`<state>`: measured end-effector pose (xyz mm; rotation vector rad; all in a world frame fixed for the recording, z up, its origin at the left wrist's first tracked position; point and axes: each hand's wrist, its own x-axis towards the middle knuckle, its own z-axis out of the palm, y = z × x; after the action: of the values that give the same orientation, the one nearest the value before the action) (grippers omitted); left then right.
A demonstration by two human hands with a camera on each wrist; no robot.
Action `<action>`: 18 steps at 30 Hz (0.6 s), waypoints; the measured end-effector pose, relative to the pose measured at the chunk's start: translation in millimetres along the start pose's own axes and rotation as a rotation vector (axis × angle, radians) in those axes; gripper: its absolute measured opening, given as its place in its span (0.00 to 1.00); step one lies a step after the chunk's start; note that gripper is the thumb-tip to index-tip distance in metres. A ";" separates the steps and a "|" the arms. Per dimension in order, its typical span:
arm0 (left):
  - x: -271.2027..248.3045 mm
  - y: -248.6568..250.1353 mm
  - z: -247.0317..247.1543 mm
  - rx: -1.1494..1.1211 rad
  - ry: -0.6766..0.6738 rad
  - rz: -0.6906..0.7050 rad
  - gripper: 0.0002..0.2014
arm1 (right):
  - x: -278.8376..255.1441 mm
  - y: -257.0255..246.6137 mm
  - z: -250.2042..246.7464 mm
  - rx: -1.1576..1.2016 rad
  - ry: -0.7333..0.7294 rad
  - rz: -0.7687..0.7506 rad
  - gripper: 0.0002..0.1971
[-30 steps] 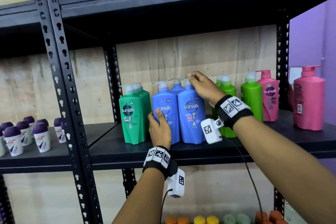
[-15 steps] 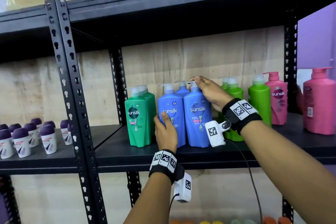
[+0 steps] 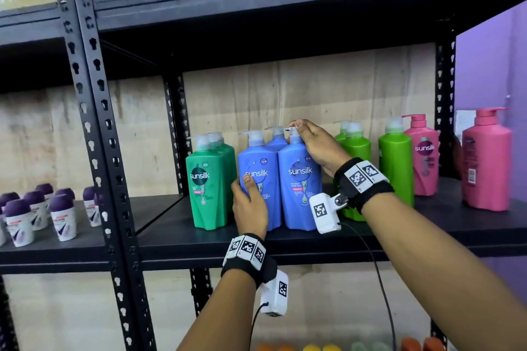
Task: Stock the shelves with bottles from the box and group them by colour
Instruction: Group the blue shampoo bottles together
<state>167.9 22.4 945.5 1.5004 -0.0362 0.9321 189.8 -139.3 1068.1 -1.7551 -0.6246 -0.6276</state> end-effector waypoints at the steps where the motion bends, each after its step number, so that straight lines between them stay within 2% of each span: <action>1: 0.0 -1.1 0.3 0.003 0.002 -0.002 0.23 | -0.1 1.0 0.6 -0.010 0.009 0.002 0.16; 6: -0.1 -0.4 0.4 0.000 0.000 0.000 0.23 | 1.3 6.1 2.8 -0.087 0.053 -0.011 0.19; 14: -2.8 3.7 -0.3 0.000 -0.001 -0.013 0.22 | 0.6 6.6 2.3 -0.031 0.056 0.004 0.17; 18: -2.5 3.7 -0.9 0.011 -0.004 -0.022 0.23 | -2.9 5.8 2.3 -0.092 0.071 0.036 0.20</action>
<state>163.7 21.2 947.0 1.5103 -0.0168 0.9128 192.0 -138.8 1061.6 -1.8168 -0.5215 -0.6998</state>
